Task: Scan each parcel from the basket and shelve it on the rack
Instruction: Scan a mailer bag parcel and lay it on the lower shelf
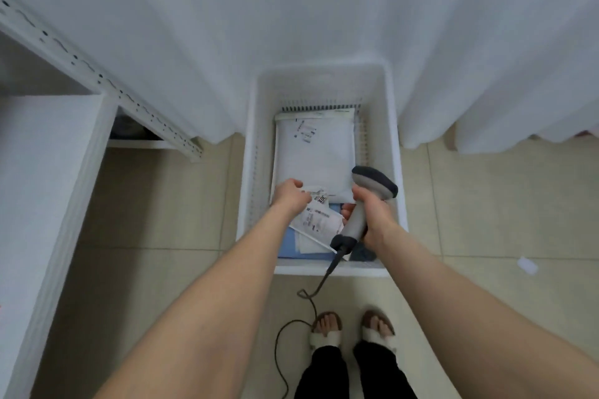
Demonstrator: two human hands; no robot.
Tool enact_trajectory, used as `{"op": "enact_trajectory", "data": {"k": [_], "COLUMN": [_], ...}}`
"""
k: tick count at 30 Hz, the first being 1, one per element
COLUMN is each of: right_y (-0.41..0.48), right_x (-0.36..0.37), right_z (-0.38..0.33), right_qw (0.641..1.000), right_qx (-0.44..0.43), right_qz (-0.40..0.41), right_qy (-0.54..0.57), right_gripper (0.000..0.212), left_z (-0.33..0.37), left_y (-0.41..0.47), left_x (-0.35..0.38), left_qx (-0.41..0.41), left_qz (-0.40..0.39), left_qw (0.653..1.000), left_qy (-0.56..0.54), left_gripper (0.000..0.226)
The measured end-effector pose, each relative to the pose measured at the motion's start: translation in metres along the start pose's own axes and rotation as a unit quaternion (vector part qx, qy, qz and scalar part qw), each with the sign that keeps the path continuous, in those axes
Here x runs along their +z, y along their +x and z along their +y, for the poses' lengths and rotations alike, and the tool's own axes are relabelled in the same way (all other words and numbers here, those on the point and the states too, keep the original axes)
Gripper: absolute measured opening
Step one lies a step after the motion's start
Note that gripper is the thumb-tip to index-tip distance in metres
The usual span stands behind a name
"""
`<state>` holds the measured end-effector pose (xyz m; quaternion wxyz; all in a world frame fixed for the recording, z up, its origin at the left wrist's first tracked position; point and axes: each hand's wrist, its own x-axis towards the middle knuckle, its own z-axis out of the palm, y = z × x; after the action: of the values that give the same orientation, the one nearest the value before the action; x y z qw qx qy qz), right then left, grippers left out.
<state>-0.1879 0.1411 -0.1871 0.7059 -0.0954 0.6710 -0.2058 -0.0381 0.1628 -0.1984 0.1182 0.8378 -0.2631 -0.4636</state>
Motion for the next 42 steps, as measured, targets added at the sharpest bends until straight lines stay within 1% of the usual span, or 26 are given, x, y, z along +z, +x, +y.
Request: {"op": "enact_trajectory", "data": {"k": [3,6,8,10,13,16,18,20,23,25,27,28,30,32,34,35,39,41,42], "right_y": [0.063,0.125,0.160,0.193,0.233,0.266,0.285,0.297,0.306,0.306,0.301,0.298,0.294,0.289,0.278,0.272,0.216,0.181,0.166], "right_x": [-0.003,0.000,0.003,0.008,0.012,0.012,0.010,0.008,0.005,0.005,0.005,0.005,0.007,0.009,0.010,0.011,0.026,0.039,0.045], "right_z": [0.001,0.008,0.014,0.022,0.036,0.050,0.060,0.067,0.070,0.068,0.065,0.064,0.063,0.062,0.056,0.052,0.026,0.015,0.009], "right_qw": [0.998,0.990,0.984,0.980,0.963,0.953,0.953,0.955,0.953,0.946,0.938,0.938,0.941,0.952,0.966,0.971,0.978,0.977,0.977], "right_qx": [0.021,0.052,0.067,0.073,0.088,0.078,0.059,0.049,0.061,0.073,0.085,0.087,0.084,0.077,0.065,0.058,0.021,0.002,-0.005], "right_qz": [-0.005,-0.029,-0.048,-0.060,-0.070,-0.087,-0.089,-0.085,-0.094,-0.102,-0.110,-0.115,-0.122,-0.114,-0.098,-0.093,-0.119,-0.135,-0.135], "right_qy": [-0.056,-0.129,-0.158,-0.178,-0.246,-0.280,-0.282,-0.281,-0.280,-0.299,-0.316,-0.316,-0.305,-0.272,-0.231,-0.213,-0.172,-0.165,-0.165], "right_gripper": [0.026,0.041,0.045,0.044,0.038,0.023,0.018,0.018,0.010,0.020,0.035,0.039,0.040,0.039,0.038,0.037,0.029,0.023,0.022], "left_z": [-0.017,-0.041,-0.059,-0.075,-0.090,-0.101,-0.108,-0.115,-0.117,-0.114,-0.106,-0.102,-0.096,-0.091,-0.090,-0.089,-0.052,-0.028,-0.018], "left_y": [0.049,0.096,0.122,0.146,0.171,0.194,0.205,0.213,0.222,0.223,0.222,0.222,0.221,0.217,0.210,0.205,0.166,0.143,0.133], "left_x": [0.040,0.078,0.098,0.114,0.133,0.150,0.160,0.167,0.174,0.174,0.172,0.171,0.169,0.162,0.150,0.143,0.100,0.079,0.069], "left_qx": [-0.026,-0.088,-0.138,-0.184,-0.258,-0.319,-0.347,-0.360,-0.351,-0.338,-0.308,-0.292,-0.257,-0.226,-0.213,-0.204,-0.135,-0.122,-0.123], "left_qz": [-0.025,-0.054,-0.064,-0.076,-0.102,-0.126,-0.129,-0.126,-0.126,-0.121,-0.122,-0.123,-0.134,-0.146,-0.138,-0.135,-0.158,-0.164,-0.154], "left_qw": [0.999,0.994,0.986,0.975,0.951,0.919,0.898,0.885,0.878,0.877,0.877,0.877,0.887,0.898,0.899,0.898,0.894,0.894,0.894], "left_qy": [0.003,-0.046,-0.072,-0.095,-0.132,-0.194,-0.236,-0.266,-0.300,-0.318,-0.349,-0.361,-0.358,-0.347,-0.357,-0.367,-0.398,-0.399,-0.402], "left_gripper": [0.047,0.031,0.025,0.034,0.047,0.055,0.059,0.056,0.047,0.036,0.018,0.015,0.027,0.039,0.051,0.053,0.047,0.042,0.040]}}
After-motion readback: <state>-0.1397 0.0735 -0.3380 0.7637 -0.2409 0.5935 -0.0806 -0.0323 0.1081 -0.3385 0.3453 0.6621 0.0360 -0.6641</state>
